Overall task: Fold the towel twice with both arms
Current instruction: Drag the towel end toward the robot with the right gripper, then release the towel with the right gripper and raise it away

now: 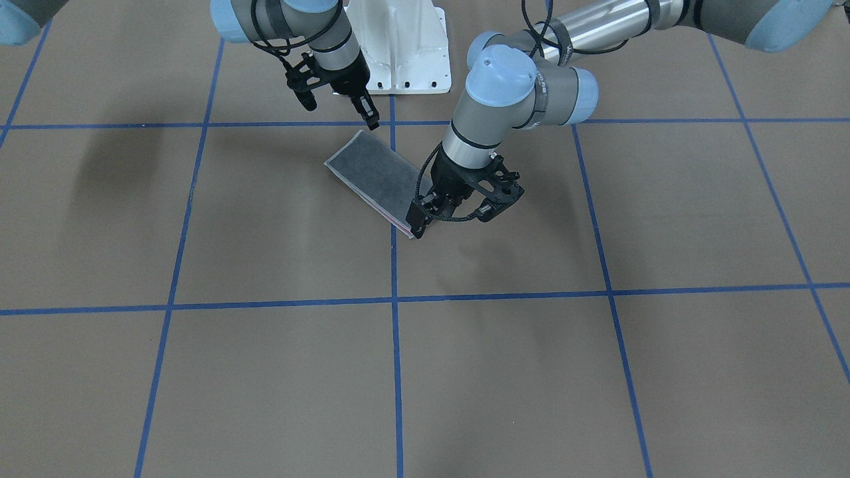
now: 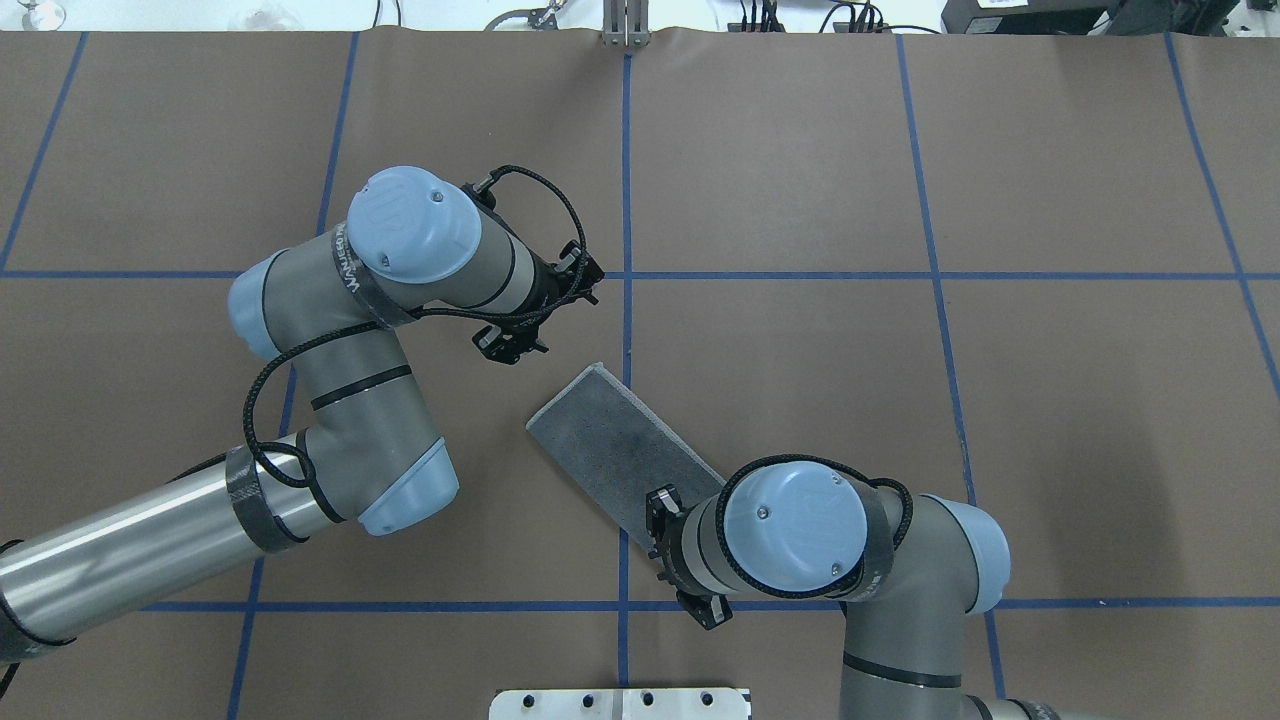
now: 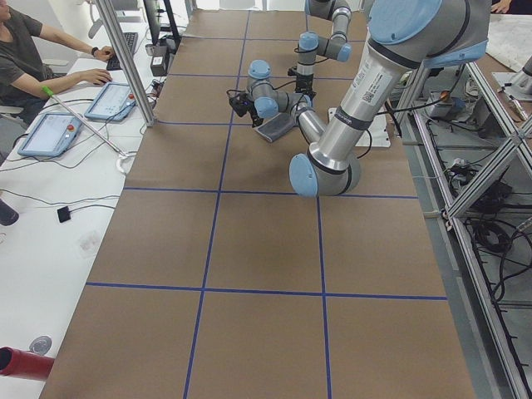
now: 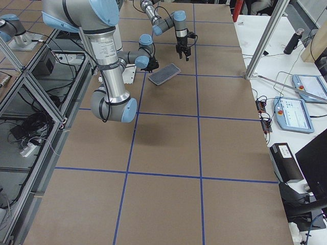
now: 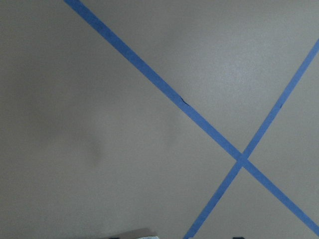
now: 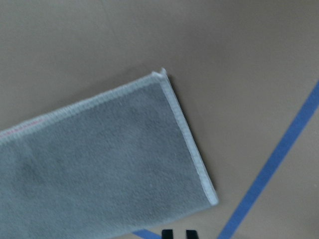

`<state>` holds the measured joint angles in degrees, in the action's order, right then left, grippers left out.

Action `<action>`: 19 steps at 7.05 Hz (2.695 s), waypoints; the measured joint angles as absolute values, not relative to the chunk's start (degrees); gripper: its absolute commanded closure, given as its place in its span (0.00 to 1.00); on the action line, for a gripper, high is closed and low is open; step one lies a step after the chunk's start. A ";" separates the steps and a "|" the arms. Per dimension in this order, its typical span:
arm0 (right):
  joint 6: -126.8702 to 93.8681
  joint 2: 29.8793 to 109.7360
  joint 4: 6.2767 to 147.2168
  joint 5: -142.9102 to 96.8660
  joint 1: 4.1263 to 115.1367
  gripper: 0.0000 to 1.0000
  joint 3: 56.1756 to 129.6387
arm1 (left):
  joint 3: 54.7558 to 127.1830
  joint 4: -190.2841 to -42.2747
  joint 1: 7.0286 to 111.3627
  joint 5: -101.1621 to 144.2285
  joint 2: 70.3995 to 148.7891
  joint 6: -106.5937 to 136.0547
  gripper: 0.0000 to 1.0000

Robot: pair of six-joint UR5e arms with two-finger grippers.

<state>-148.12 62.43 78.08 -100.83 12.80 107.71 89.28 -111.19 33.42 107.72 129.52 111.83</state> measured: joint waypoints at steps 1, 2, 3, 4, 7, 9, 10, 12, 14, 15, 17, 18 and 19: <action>-147.75 62.53 78.40 -101.51 13.59 0.00 108.00 | 89.39 -110.63 33.35 107.85 129.49 111.82 0.20; -147.20 62.84 78.54 -102.80 16.14 0.00 108.01 | 89.90 -108.80 33.13 107.90 129.49 111.80 0.21; -145.36 63.24 78.64 -104.35 19.93 0.00 107.61 | 90.80 -106.56 32.44 107.81 129.29 111.78 0.24; -141.96 63.61 78.67 -105.42 24.01 0.00 106.74 | 91.67 -105.40 31.09 107.49 128.40 111.72 0.29; -134.67 63.76 78.24 -105.73 30.81 0.00 103.42 | 94.87 -104.73 25.79 103.64 124.67 111.53 0.37; -133.81 63.50 77.98 -105.65 31.47 0.00 102.02 | 95.15 -104.61 23.84 102.65 123.44 111.59 0.44; -133.77 63.48 77.94 -105.66 31.52 0.00 101.86 | 95.10 -104.60 23.54 102.59 123.25 111.61 0.47; -133.82 63.44 77.95 -105.78 31.55 0.00 101.79 | 94.70 -104.59 23.35 102.57 123.36 111.55 0.51; -133.85 63.42 77.96 -105.81 31.61 0.00 101.78 | 94.08 -104.59 23.26 102.57 123.52 111.46 0.66; -133.86 63.42 77.96 -105.82 31.62 0.00 101.78 | 94.00 -104.59 23.26 102.57 123.55 111.45 0.86; -133.86 63.45 77.96 -105.82 31.64 0.00 101.78 | 93.96 -104.59 23.29 102.57 123.56 111.45 1.00; -133.86 63.45 77.96 -105.82 31.64 0.00 101.78 | 93.96 -104.59 23.29 102.55 123.52 111.44 1.00; -133.86 63.45 77.96 -105.82 31.67 0.00 101.78 | 93.97 -104.59 23.29 102.51 123.52 111.44 1.00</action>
<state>-133.86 63.45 77.96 -105.82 31.67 101.78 93.97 -104.59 23.29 102.51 123.52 111.44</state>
